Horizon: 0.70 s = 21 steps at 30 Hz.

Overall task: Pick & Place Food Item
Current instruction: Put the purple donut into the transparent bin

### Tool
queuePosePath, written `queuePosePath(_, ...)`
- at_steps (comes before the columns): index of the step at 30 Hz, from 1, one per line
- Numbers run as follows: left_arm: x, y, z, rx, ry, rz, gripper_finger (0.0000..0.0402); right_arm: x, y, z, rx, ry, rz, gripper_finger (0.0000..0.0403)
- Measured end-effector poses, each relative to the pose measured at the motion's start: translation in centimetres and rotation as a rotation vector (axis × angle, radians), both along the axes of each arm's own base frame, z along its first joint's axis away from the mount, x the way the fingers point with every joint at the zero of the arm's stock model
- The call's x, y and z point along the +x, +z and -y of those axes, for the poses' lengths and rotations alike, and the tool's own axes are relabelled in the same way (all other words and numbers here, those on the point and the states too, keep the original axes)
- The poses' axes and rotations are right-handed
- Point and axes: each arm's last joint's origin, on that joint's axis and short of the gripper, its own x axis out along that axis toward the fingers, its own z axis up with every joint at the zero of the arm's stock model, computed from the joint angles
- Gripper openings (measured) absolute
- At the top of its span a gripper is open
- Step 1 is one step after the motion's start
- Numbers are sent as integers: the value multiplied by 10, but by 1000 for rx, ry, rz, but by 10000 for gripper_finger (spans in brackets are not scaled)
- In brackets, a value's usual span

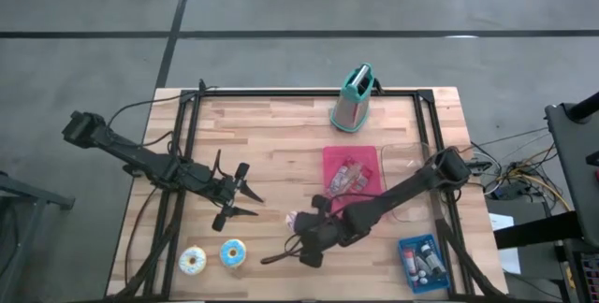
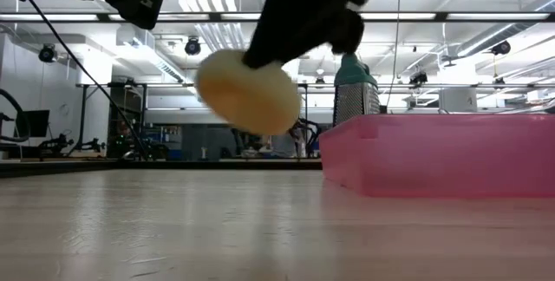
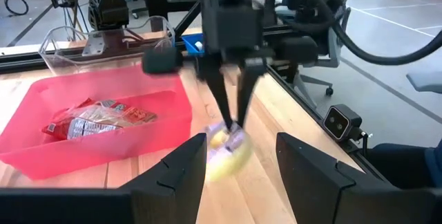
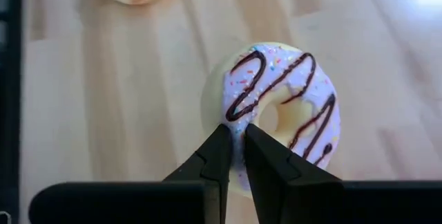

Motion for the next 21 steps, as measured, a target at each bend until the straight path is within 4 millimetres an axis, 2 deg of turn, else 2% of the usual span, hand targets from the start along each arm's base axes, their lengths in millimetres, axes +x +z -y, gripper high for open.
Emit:
queuePosePath(7, 0, 0, 0, 0, 0, 0, 181, -12, 53, 6, 24, -203, -154, 36)
queuePosePath(13, 0, 0, 0, 0, 0, 0, 181, -32, 92, 9, -59, -323, -215, 36)
queuePosePath(18, 0, 0, 0, 0, 0, 0, 181, -54, 112, 11, -76, -451, -308, 36)
queuePosePath(21, 0, 0, 0, 0, 0, -1, 181, -60, 123, 10, -36, -439, -267, 36)
